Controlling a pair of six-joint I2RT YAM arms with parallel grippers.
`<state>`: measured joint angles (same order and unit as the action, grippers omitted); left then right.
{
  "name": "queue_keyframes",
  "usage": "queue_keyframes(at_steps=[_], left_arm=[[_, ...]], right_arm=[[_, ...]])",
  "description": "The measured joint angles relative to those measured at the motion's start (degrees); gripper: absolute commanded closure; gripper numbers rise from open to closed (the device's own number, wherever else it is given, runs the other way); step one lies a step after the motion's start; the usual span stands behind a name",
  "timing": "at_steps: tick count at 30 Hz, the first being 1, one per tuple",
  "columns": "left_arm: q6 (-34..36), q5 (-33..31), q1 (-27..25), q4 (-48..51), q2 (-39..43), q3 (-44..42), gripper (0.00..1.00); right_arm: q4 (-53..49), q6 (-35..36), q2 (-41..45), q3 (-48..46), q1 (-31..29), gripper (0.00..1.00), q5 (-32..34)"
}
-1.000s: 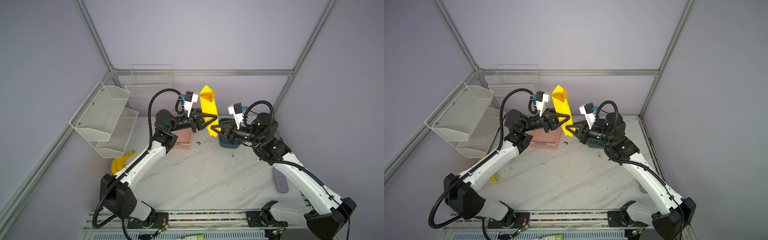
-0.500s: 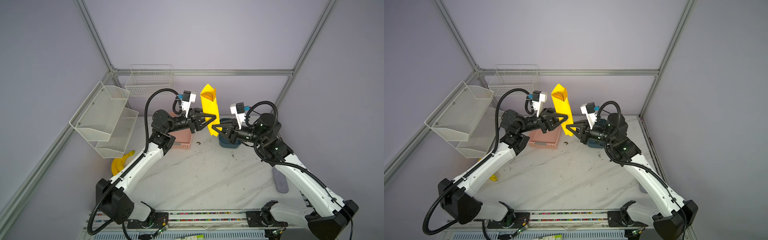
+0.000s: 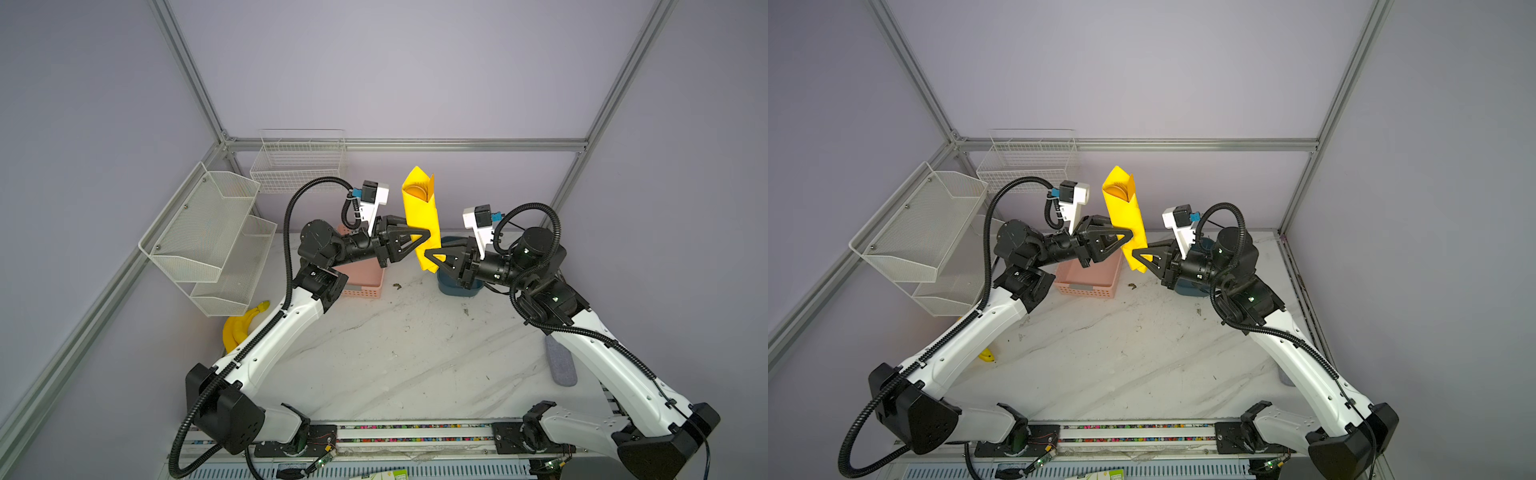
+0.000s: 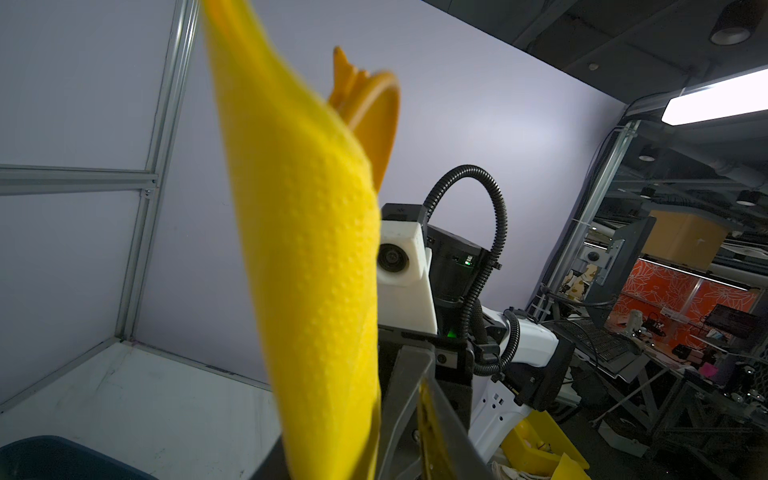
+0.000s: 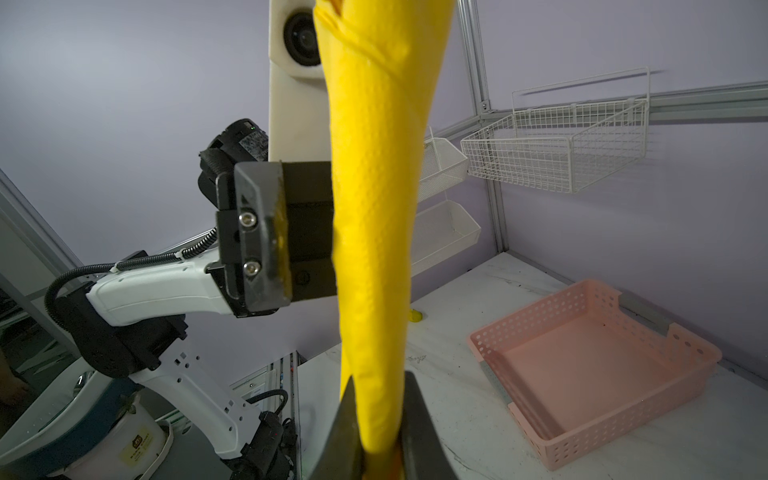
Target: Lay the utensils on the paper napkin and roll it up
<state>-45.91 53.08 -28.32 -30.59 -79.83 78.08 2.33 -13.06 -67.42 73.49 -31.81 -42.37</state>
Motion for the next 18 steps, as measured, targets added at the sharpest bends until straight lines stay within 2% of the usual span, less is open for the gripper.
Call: queue_keyframes(at_steps=[5,10,12,18], left_arm=[[0.0,-0.7,0.0,0.1,-0.2,0.0,0.87],[1.0,-1.3,0.1,0.8,-0.3,0.0,0.91],[1.8,-1.5,0.1,1.3,-0.3,0.0,0.93],[3.8,-2.3,0.2,3.5,-0.3,0.0,0.95]], right_arm=[[0.1,0.3,0.0,0.0,0.0,1.00,-0.2],[0.0,0.3,0.0,0.1,0.0,0.99,-0.4],[0.0,0.3,0.0,0.1,0.0,0.94,-0.3],[-0.8,0.3,0.0,0.0,0.0,0.67,1.0]])
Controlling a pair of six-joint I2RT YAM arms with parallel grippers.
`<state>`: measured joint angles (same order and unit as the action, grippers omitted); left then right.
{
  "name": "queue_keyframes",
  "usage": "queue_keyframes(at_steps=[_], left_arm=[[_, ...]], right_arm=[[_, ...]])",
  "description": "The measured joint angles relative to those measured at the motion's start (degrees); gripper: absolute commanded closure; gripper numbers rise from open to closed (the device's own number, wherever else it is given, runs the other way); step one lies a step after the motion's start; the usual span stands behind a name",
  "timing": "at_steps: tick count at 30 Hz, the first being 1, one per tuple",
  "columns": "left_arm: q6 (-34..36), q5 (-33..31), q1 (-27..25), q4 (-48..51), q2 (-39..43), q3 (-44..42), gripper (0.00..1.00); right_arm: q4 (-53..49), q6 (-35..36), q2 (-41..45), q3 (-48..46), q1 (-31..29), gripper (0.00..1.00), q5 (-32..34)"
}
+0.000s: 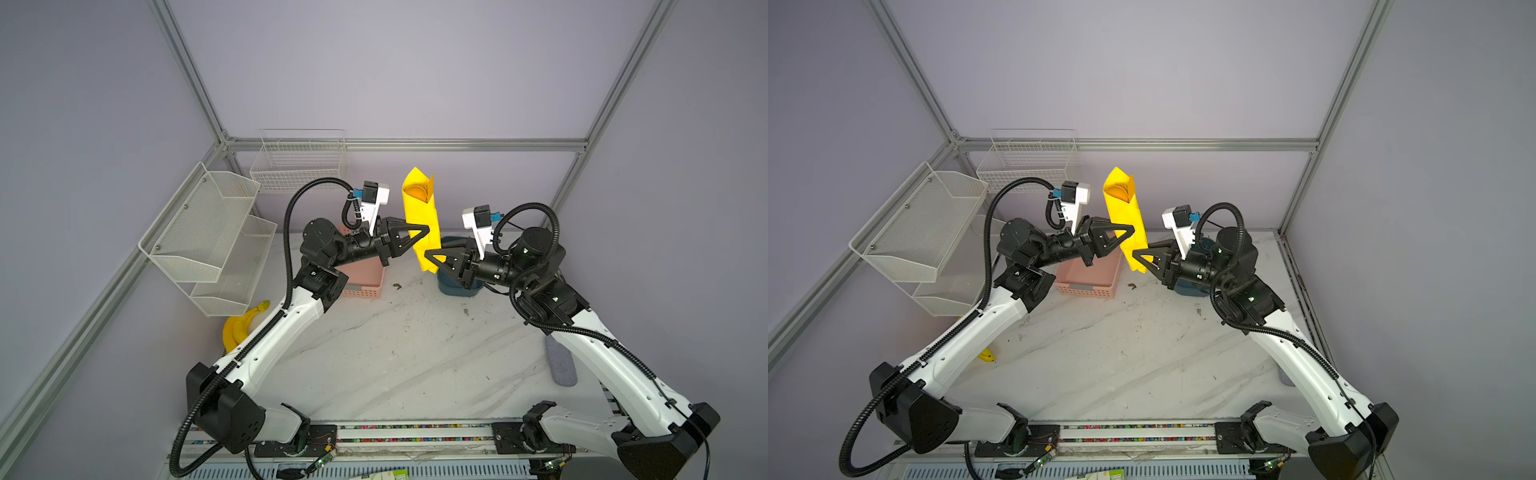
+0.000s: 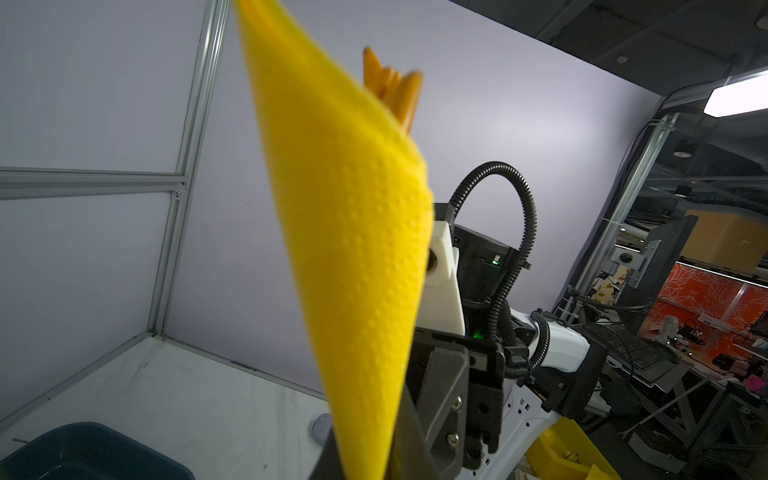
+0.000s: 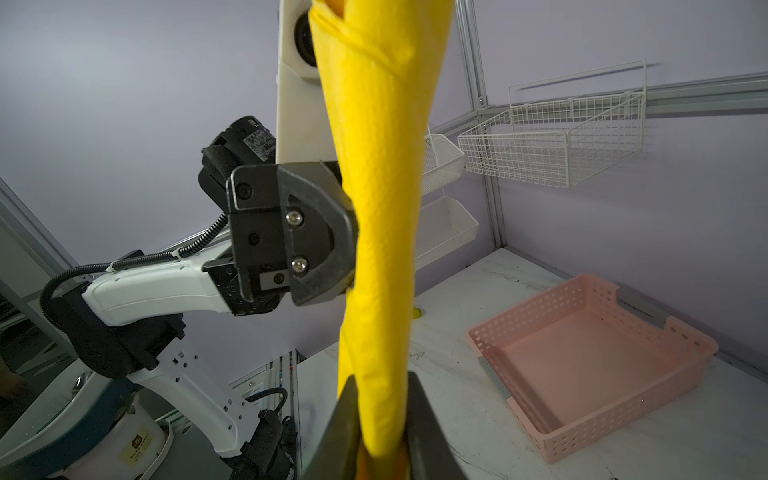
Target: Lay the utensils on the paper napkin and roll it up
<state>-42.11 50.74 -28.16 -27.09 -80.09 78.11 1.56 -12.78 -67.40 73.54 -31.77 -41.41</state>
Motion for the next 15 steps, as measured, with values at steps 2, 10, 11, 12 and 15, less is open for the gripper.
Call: queue_keyframes(at_steps=[2,10,11,12,15], left_arm=[[0.3,0.0,0.0,0.7,0.0,0.0,0.95],[0.9,0.0,0.8,2.1,0.0,0.0,0.95],[0.9,0.0,0.9,2.3,0.0,0.0,0.95],[1.0,0.0,1.1,2.5,0.0,0.0,0.95],[1.3,0.0,1.6,3.3,0.0,0.0,0.95]], right_arm=[[0.1,-0.2,0.0,0.0,0.2,0.64,0.7],[-0.7,-0.2,1.5,-0.1,0.3,0.60,2.9],[-0.8,-0.2,1.8,-0.1,0.3,0.60,3.1],[-0.9,-0.2,2.1,-0.1,0.3,0.60,3.2],[-1.2,0.1,2.8,-0.2,0.3,0.59,3.9]])
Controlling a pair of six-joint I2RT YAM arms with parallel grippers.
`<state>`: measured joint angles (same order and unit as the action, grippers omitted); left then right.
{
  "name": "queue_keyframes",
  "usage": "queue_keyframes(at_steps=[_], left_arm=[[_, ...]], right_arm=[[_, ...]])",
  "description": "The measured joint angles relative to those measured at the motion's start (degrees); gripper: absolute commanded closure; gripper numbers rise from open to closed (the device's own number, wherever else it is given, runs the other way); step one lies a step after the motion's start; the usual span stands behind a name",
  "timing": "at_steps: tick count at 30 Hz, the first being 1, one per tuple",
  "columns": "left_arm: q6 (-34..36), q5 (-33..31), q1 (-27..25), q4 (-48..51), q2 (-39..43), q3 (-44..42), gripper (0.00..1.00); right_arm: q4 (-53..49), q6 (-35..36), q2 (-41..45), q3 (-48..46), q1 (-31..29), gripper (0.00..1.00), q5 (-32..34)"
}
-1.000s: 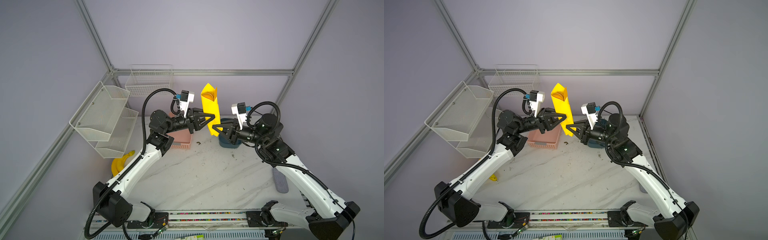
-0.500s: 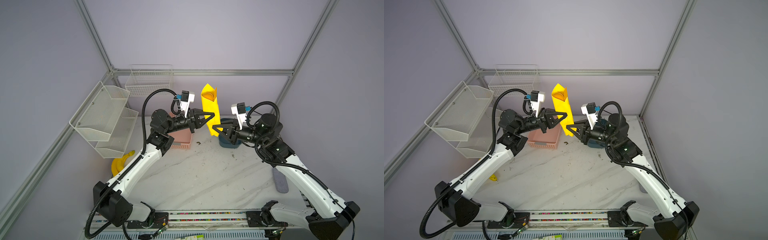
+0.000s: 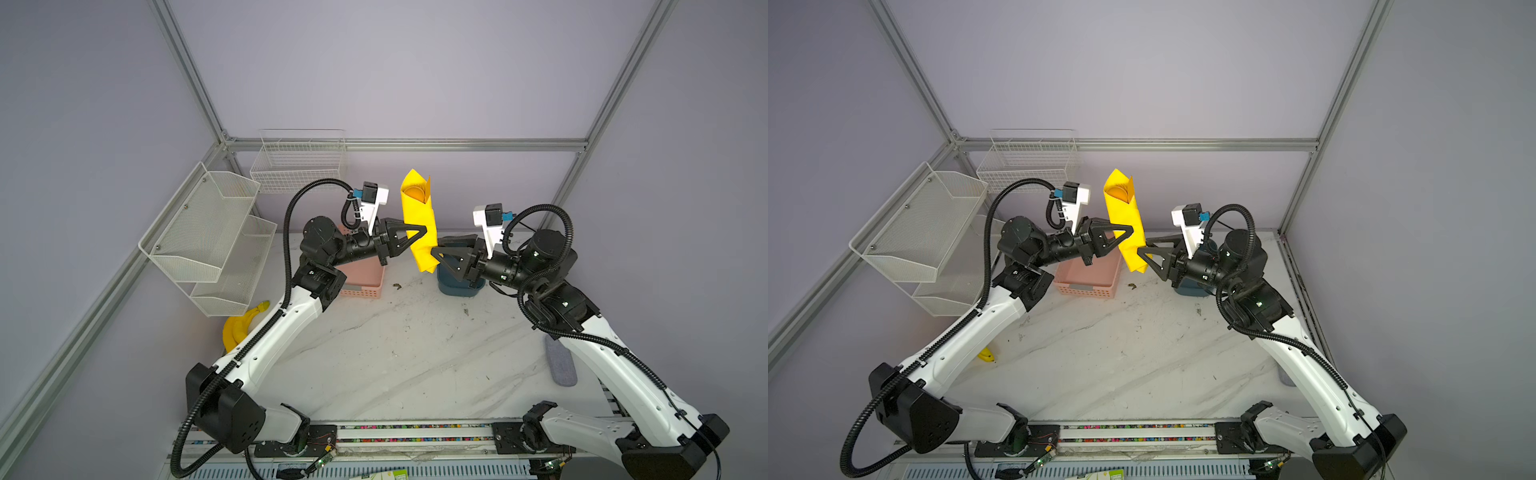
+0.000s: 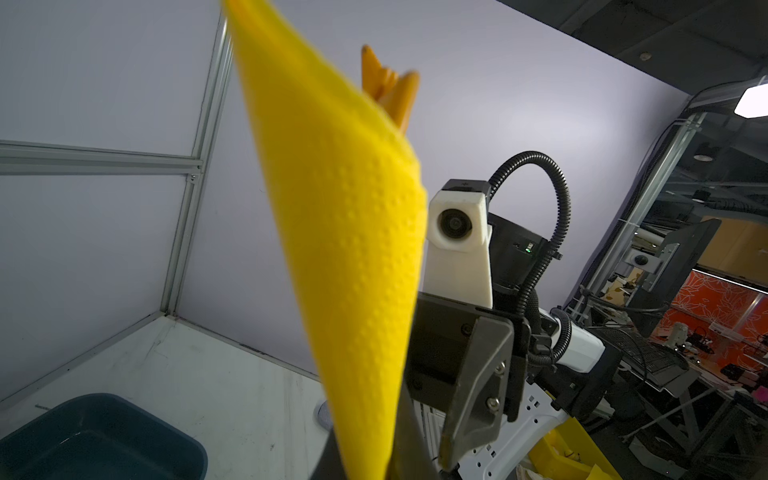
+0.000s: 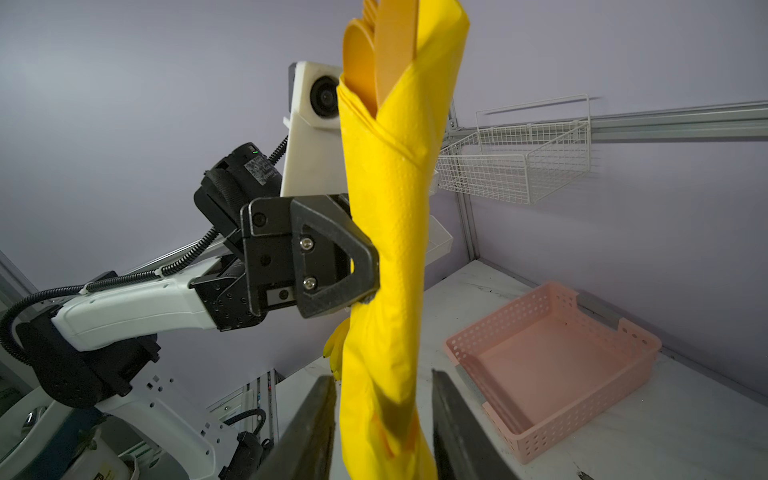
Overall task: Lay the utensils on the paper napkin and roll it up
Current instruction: 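Carry the napkin roll with the left gripper over the pink basket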
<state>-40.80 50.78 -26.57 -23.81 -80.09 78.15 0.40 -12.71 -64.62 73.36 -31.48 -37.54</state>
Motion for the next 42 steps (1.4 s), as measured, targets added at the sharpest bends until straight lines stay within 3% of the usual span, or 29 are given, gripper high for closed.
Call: queue_keyframes(at_steps=[9,14,25,33,42], left_arm=[[5.3,0.4,5.3,11.5,-0.2,0.5,0.95],[10.5,1.7,9.7,21.5,-4.6,5.9,0.95],[26.5,1.3,18.8,49.5,-20.8,21.1,0.95],[33.3,-1.1,22.9,62.4,-35.6,31.6,0.95],[37.1,-3.9,23.3,70.8,-50.0,42.6,0.95]], right_arm=[[-2.1,1.2,1.0,-0.2,0.0,0.58,3.3],[-5.3,2.5,0.6,-0.2,0.0,0.58,8.6],[-13.2,3.2,-3.3,0.0,0.6,0.57,22.9],[-13.4,3.2,-4.0,0.0,0.9,0.57,24.3],[-13.6,3.0,-4.8,-0.3,1.2,0.56,24.2]])
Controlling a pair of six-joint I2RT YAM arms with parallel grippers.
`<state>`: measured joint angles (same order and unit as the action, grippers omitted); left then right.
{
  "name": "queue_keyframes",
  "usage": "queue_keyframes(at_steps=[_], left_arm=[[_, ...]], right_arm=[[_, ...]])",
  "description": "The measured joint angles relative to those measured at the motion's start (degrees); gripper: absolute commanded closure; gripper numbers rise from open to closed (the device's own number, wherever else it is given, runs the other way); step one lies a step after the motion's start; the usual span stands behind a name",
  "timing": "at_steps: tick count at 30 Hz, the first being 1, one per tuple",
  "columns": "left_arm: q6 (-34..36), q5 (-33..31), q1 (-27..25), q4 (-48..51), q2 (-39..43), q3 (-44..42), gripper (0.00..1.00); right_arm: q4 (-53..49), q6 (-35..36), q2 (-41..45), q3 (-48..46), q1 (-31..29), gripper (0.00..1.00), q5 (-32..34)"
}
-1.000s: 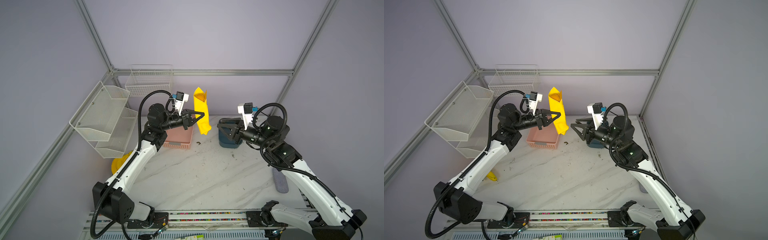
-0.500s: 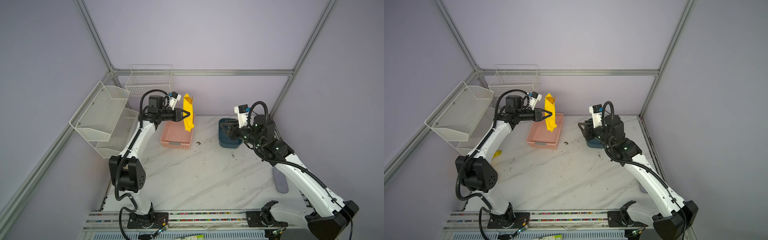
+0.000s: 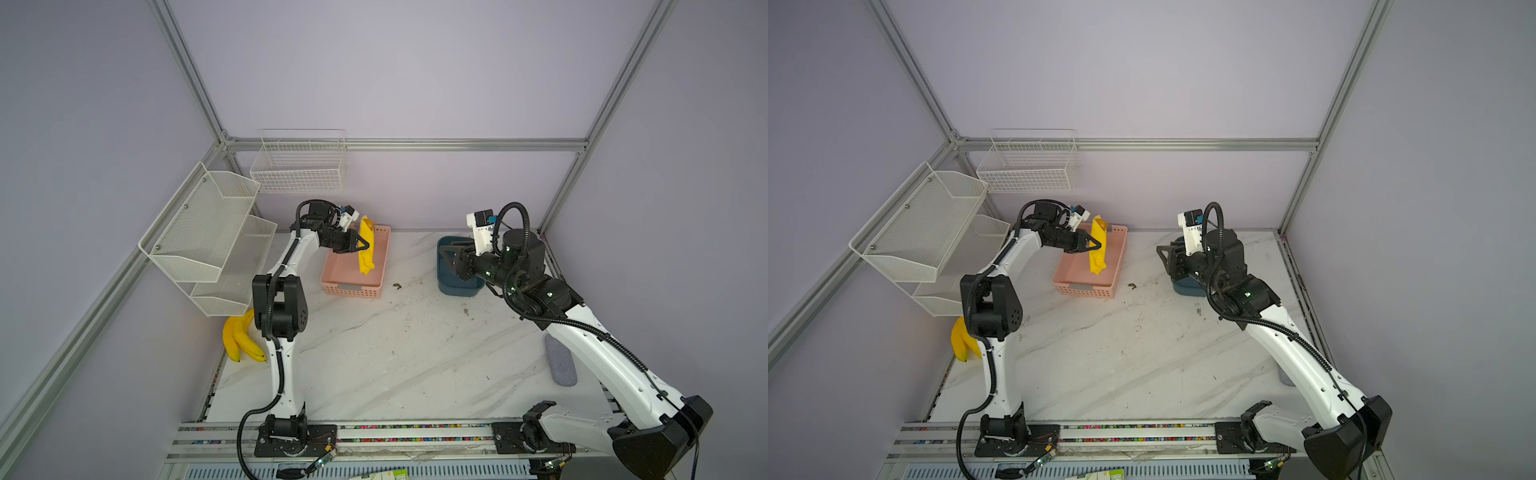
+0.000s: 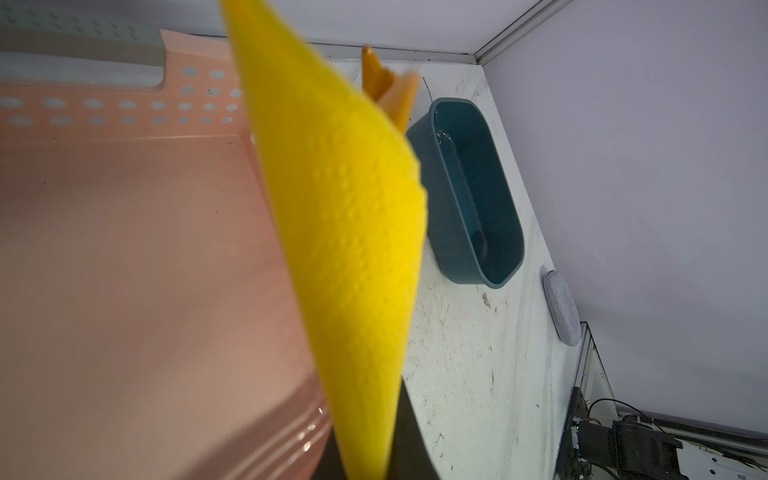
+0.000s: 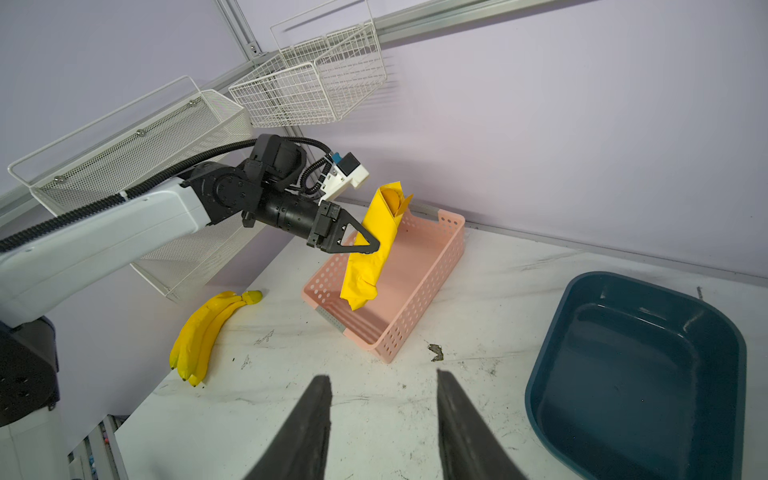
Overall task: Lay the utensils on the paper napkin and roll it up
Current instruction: 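Carry the napkin roll with the left gripper over the pink basket, then lower the napkin roll into the pink basket and open the left gripper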
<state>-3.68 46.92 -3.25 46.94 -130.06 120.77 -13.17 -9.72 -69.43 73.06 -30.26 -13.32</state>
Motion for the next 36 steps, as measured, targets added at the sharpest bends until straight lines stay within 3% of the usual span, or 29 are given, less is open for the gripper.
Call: queue_keyframes(at_steps=[10,16,36], left_arm=[[-0.2,0.4,0.0,2.0,-12.1,9.7,0.95],[-0.2,1.9,0.0,2.0,-16.8,10.7,0.95],[-1.8,7.3,0.2,1.7,-22.3,11.6,0.89]], right_arm=[[0.0,-1.0,-0.4,0.0,0.1,0.56,-1.1],[0.0,-1.7,-0.4,0.0,0.1,0.56,-1.5],[0.0,-2.0,-2.5,0.1,0.1,0.55,-2.8]])
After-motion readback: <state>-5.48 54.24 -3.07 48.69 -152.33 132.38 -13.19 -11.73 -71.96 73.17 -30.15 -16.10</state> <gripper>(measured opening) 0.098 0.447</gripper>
